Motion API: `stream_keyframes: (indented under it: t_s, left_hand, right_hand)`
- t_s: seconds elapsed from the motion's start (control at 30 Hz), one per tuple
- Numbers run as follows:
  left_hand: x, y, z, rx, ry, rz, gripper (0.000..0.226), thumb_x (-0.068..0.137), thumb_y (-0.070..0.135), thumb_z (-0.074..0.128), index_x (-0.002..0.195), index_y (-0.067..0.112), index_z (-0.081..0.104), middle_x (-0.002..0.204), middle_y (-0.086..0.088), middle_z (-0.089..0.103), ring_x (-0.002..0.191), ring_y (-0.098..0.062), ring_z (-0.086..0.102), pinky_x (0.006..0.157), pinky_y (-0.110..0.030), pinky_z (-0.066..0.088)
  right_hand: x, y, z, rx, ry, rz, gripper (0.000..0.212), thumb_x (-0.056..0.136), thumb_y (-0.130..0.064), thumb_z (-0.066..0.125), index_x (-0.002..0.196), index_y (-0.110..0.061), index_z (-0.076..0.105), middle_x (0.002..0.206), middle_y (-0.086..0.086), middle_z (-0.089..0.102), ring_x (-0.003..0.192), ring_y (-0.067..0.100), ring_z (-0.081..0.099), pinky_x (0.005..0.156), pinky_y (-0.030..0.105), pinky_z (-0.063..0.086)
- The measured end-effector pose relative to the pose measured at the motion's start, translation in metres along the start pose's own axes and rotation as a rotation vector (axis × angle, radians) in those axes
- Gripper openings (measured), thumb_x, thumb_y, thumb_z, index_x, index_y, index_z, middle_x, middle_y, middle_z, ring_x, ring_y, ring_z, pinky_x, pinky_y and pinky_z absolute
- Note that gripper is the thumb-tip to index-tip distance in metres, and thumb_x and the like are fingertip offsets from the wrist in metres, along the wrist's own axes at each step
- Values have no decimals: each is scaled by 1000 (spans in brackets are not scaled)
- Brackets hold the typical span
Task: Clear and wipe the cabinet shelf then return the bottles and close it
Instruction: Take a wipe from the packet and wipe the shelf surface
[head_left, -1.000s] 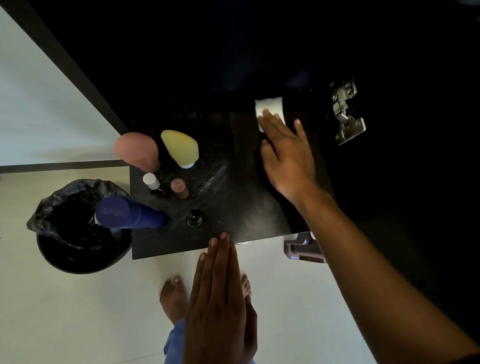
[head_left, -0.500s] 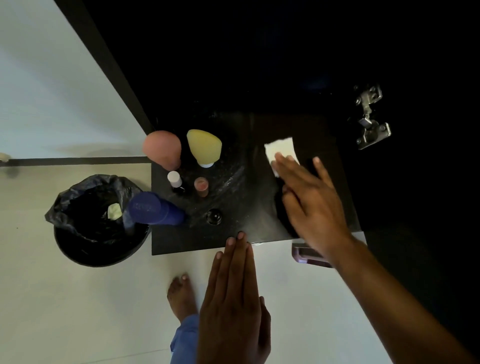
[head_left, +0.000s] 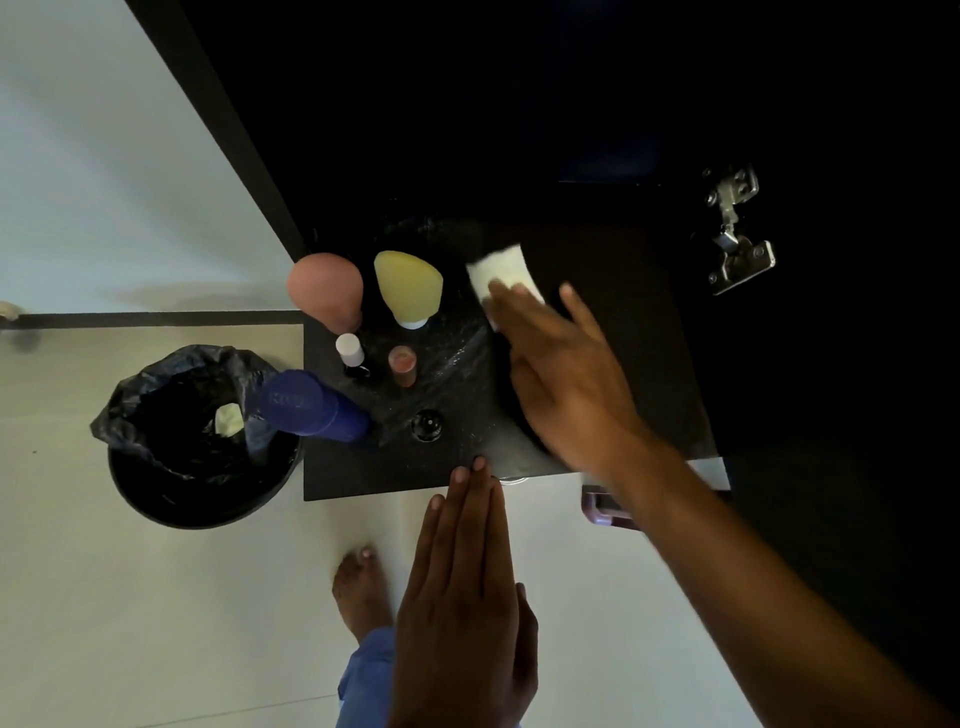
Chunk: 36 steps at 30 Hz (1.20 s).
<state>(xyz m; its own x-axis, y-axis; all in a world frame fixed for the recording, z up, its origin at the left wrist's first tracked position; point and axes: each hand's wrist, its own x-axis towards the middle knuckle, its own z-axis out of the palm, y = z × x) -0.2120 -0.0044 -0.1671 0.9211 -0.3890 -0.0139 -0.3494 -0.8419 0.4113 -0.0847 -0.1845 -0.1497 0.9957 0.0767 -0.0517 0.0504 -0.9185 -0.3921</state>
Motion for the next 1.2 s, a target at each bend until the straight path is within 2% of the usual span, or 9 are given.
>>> stream_keyframes:
  t_s: [0.07,0.13,0.23,0.37,0.43,0.6,0.77,0.93,1.2]
  left_hand:
    - [0,0,4,-8,28,8,109,60,18,94,153,-1,41,164,-15,40,150,-28,39,128,-34,20]
    - [4,-1,8,-25,50,4,120,60,21,96,159,2,31,173,-9,23,153,-26,35,131,-32,14]
    - [9,-3,9,-31,36,-31,140,60,29,98,167,7,9,177,-2,-5,163,-19,8,133,-31,1]
    - [-4,-2,0,-35,49,43,103,69,17,87,158,0,38,172,-12,27,158,-27,31,131,-35,16]
    - [-6,-2,-5,-36,7,36,98,68,14,84,155,-3,42,169,-13,34,156,-28,35,131,-35,17]
    - [-4,-4,-7,-27,-78,49,102,66,14,81,157,-5,38,170,-15,31,158,-30,31,128,-40,22]
    - [-5,-4,-6,-19,-71,45,102,69,18,85,157,-4,39,170,-14,32,158,-30,32,126,-41,26]
    - [-3,-7,-1,-36,-47,30,105,65,23,89,156,0,40,169,-14,32,156,-28,33,128,-37,23]
    - [-5,-11,-9,-18,-113,69,103,71,22,78,160,-2,33,172,-13,27,160,-28,25,130,-36,16]
  right_hand:
    - [-48,-13,4,21,-21,-17,59,94,-14,41,153,-11,47,163,5,42,152,18,37,129,52,18]
    - [-94,-21,9,26,-56,-31,62,93,-10,42,154,-13,46,165,0,38,155,13,31,127,55,22]
    - [-136,-21,16,25,-33,-60,61,92,-1,45,152,-12,49,164,-3,39,155,12,32,126,56,25]
    - [-116,-3,6,22,3,-38,56,96,-11,41,151,-16,51,161,-3,44,152,10,37,126,57,21]
    - [-91,10,-1,8,57,63,57,97,-16,38,153,-17,49,161,-1,45,152,11,36,127,57,19]
    - [-19,18,0,-40,123,172,57,97,-15,42,153,-19,49,162,-2,43,152,4,27,131,43,10]
    - [-33,-13,8,-12,55,-6,58,92,-11,42,150,-9,52,160,7,47,151,21,39,130,50,15]
    - [-102,-22,13,56,-49,-104,57,95,-9,55,151,-16,51,164,-4,40,154,6,30,128,51,20]
    - [-54,0,7,62,127,32,49,101,-16,41,148,-12,55,159,3,48,151,14,39,127,56,18]
